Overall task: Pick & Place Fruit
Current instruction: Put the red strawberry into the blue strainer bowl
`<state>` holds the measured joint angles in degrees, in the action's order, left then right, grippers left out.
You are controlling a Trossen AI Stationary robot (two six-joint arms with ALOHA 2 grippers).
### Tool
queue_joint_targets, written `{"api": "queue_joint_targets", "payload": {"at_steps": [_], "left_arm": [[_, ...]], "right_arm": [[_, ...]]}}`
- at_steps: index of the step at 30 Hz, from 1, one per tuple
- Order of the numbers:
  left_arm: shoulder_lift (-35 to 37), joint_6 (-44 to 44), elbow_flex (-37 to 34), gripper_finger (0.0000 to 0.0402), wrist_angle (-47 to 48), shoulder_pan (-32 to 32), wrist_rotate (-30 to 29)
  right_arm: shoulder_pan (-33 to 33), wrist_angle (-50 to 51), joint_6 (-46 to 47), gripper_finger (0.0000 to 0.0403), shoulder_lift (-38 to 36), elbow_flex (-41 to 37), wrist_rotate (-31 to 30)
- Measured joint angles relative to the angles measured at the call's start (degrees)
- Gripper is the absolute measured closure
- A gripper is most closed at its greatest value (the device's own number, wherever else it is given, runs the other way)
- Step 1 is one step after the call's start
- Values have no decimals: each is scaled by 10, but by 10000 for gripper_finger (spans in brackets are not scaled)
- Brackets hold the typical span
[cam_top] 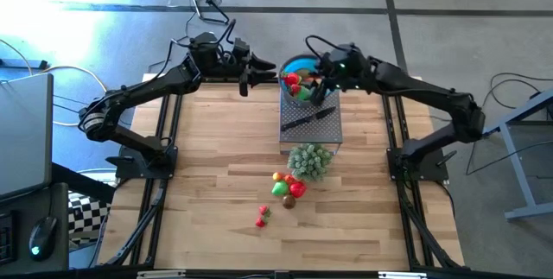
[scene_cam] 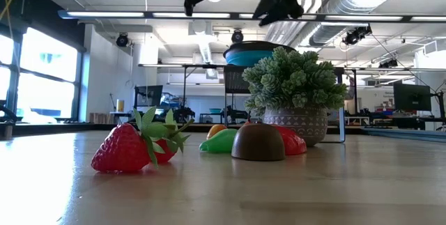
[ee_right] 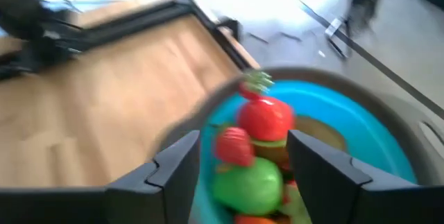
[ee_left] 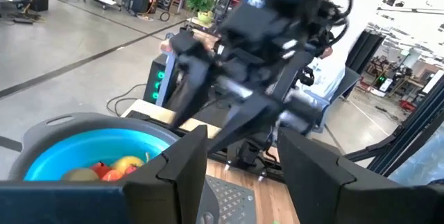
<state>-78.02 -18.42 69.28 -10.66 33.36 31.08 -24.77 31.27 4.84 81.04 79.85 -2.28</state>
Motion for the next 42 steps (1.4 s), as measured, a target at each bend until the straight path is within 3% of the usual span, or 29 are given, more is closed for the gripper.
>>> {"api": "queue_joint_targets", "payload": {"at_steps": [6, 13, 20, 26, 42], "left_arm": [[0, -3, 0, 231, 5, 0, 17], [5, -11, 0, 231, 17, -19, 16], [30, 37, 0, 231, 81, -73, -44], [55, 48, 0, 231, 141, -110, -91], [72, 49, 0, 231, 198, -206, -144]], "right_arm": [[40, -1, -1, 247, -48, 0, 8], [79, 9, 0, 331, -91, 0, 7], [120, 35, 14, 392, -106, 0, 7], [161, 36, 23, 398, -106, 0, 1], [318, 33, 119, 400, -104, 0, -184]]}}
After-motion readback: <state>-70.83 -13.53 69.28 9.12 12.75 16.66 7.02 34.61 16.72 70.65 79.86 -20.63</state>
